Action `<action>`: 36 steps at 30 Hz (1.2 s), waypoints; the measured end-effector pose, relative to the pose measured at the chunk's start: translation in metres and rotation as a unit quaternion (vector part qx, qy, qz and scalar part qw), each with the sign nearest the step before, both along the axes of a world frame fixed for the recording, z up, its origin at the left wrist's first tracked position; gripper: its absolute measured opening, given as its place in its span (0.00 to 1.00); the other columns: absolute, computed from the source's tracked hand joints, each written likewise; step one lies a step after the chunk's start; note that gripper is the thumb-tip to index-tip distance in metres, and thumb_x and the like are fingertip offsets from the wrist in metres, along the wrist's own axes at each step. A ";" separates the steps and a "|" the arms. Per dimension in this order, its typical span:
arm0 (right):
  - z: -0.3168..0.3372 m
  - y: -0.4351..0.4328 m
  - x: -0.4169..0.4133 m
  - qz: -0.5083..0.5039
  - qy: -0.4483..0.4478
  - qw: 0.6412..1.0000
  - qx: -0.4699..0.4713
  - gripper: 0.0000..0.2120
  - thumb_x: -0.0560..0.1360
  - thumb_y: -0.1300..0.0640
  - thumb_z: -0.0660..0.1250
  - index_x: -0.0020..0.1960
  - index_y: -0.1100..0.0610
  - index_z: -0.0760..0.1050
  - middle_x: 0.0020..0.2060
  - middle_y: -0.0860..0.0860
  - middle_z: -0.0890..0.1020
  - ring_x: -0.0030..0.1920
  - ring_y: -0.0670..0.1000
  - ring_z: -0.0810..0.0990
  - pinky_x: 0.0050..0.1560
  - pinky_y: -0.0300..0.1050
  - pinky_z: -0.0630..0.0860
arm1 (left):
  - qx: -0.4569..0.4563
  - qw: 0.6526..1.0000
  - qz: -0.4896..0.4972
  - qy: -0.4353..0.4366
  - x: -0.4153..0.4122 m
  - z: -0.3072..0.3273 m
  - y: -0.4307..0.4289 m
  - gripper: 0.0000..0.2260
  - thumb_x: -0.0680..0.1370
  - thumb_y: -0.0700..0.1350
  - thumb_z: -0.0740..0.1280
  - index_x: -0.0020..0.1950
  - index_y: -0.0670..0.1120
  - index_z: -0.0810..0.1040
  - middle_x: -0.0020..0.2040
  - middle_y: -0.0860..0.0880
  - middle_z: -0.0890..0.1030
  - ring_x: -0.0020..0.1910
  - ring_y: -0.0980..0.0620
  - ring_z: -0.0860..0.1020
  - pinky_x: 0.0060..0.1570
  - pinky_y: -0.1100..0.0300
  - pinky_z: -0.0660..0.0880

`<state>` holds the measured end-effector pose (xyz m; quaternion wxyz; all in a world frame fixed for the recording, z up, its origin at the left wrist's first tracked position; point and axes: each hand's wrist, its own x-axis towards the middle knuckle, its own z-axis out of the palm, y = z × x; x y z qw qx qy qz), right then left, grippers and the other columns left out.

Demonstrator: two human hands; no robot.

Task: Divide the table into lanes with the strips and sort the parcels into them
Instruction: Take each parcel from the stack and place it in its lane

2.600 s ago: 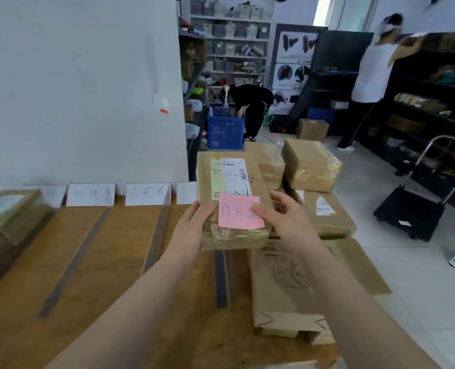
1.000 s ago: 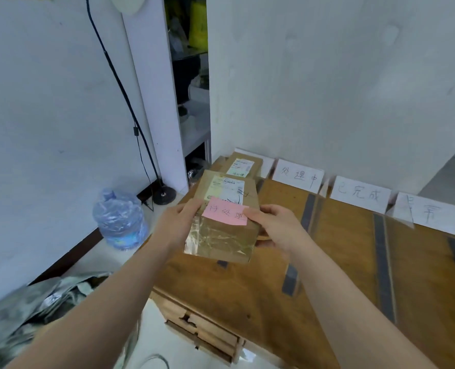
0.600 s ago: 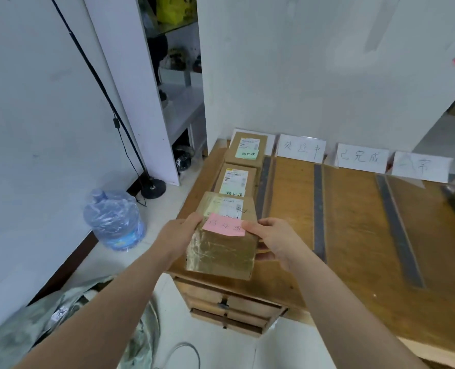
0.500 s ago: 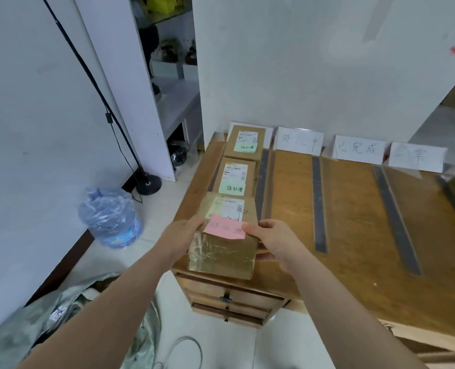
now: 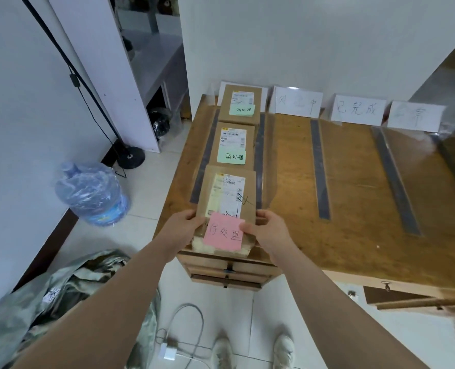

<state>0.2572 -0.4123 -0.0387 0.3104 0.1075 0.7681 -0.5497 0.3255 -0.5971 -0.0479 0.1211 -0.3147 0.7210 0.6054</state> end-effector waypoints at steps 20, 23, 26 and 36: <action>0.021 0.007 -0.011 0.082 0.158 0.975 0.136 0.27 0.77 0.55 0.68 0.74 0.54 0.64 0.68 0.49 0.73 0.66 0.50 0.73 0.59 0.43 0.73 | -0.203 0.979 -0.029 0.009 -0.016 0.026 0.016 0.05 0.84 0.47 0.56 0.54 0.50 0.71 0.44 0.57 0.76 0.41 0.60 0.74 0.37 0.71 0.70; 0.043 0.021 -0.021 0.109 0.213 0.956 0.172 0.28 0.78 0.52 0.66 0.75 0.53 0.62 0.71 0.50 0.71 0.69 0.51 0.70 0.65 0.47 0.70 | -0.280 0.957 -0.056 0.054 -0.028 0.051 0.021 0.07 0.84 0.49 0.57 0.50 0.49 0.71 0.44 0.54 0.78 0.42 0.55 0.77 0.34 0.67 0.70; 0.070 0.043 -0.031 0.125 0.262 0.932 0.217 0.28 0.79 0.50 0.64 0.76 0.53 0.60 0.73 0.50 0.68 0.71 0.52 0.68 0.68 0.48 0.67 | -0.343 0.930 -0.095 0.093 -0.043 0.078 0.036 0.14 0.83 0.50 0.58 0.65 0.48 0.75 0.60 0.49 0.80 0.55 0.50 0.78 0.50 0.55 0.75; 0.153 0.192 -0.061 0.052 0.352 0.878 0.321 0.25 0.80 0.50 0.62 0.74 0.55 0.63 0.70 0.51 0.72 0.67 0.53 0.73 0.63 0.46 0.71 | -0.507 0.806 -0.229 0.202 -0.107 0.172 0.185 0.19 0.83 0.53 0.57 0.71 0.46 0.70 0.68 0.46 0.75 0.65 0.47 0.73 0.62 0.51 0.71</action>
